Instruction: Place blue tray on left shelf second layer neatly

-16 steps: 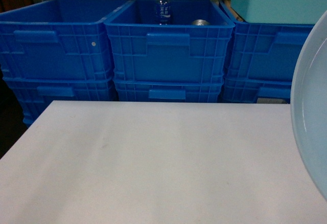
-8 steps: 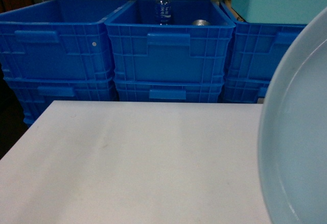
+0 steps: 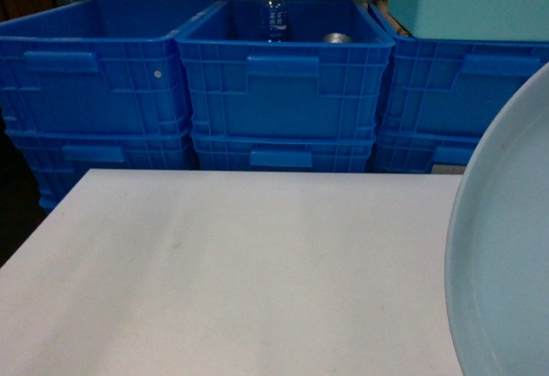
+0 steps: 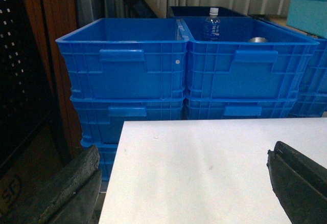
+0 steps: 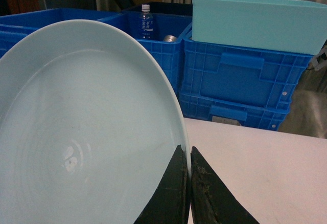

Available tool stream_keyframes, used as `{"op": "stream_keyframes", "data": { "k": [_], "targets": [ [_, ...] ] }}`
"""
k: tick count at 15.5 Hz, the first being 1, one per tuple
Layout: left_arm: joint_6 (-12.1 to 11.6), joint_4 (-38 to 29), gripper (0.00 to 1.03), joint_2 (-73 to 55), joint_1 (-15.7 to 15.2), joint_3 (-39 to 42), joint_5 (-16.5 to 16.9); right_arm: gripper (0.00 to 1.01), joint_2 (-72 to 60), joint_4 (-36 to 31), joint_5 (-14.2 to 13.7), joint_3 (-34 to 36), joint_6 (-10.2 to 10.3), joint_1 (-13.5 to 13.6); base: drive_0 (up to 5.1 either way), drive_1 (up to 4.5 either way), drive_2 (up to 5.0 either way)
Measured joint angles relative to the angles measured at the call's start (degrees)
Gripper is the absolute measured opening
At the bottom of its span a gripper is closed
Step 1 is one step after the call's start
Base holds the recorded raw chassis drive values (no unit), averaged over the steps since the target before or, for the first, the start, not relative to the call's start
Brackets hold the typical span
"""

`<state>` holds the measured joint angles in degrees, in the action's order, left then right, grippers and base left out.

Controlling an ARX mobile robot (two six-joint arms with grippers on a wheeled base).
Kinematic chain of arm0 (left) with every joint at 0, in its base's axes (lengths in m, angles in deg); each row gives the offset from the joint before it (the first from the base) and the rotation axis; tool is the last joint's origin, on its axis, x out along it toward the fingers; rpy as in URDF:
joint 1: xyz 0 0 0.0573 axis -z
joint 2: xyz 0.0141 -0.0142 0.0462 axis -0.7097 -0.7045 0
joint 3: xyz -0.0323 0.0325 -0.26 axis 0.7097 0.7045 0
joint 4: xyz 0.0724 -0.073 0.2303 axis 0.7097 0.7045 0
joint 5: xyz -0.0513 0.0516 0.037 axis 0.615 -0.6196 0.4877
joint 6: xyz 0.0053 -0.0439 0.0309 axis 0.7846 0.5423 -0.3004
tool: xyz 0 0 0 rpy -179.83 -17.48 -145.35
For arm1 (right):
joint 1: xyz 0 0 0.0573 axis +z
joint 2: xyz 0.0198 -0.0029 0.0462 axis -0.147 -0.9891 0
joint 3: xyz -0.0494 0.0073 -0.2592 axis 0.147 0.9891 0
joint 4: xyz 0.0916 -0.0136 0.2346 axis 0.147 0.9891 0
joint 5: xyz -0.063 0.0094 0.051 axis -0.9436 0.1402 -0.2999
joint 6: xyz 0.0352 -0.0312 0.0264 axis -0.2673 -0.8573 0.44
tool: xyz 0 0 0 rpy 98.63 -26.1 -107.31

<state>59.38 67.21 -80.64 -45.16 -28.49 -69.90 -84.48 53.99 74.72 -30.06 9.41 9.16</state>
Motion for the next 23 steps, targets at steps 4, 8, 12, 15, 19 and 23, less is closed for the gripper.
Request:
{"op": "stream_keyframes", "data": {
  "k": [4,8,12,15,19,23],
  "targets": [
    [0.00,0.00,0.98,0.00,0.00,0.00,0.02,0.02,-0.07,-0.79,-3.41,0.85,-1.66,3.76,0.0,0.00,0.0],
    [0.00,0.00,0.98,0.00,0.00,0.00,-0.02,0.02,-0.13,-0.52,-5.35,1.16,-3.13,4.48,0.0,0.00,0.0],
    [0.02,0.00,0.98,0.00,0.00,0.00,-0.02,0.02,-0.13,-0.52,-5.35,1.18,-3.13,4.48,0.0,0.00,0.0],
    [0.02,0.00,0.98,0.00,-0.07,0.00,-0.07,0.02,-0.13,-0.52,-5.33,1.20,-3.13,4.50,-0.7,-0.68,-0.7],
    [0.00,0.00,0.98,0.00,-0.07,0.00,-0.02,0.02,-0.13,-0.52,-5.38,1.20,-3.13,4.48,-1.9,-1.92,-1.9],
    [0.00,0.00,0.98,0.00,-0.04,0.00,-0.02,0.02,-0.13,-0.52,-5.35,1.20,-3.15,4.48,-1.5,-1.52,-1.5]
  ]
}}
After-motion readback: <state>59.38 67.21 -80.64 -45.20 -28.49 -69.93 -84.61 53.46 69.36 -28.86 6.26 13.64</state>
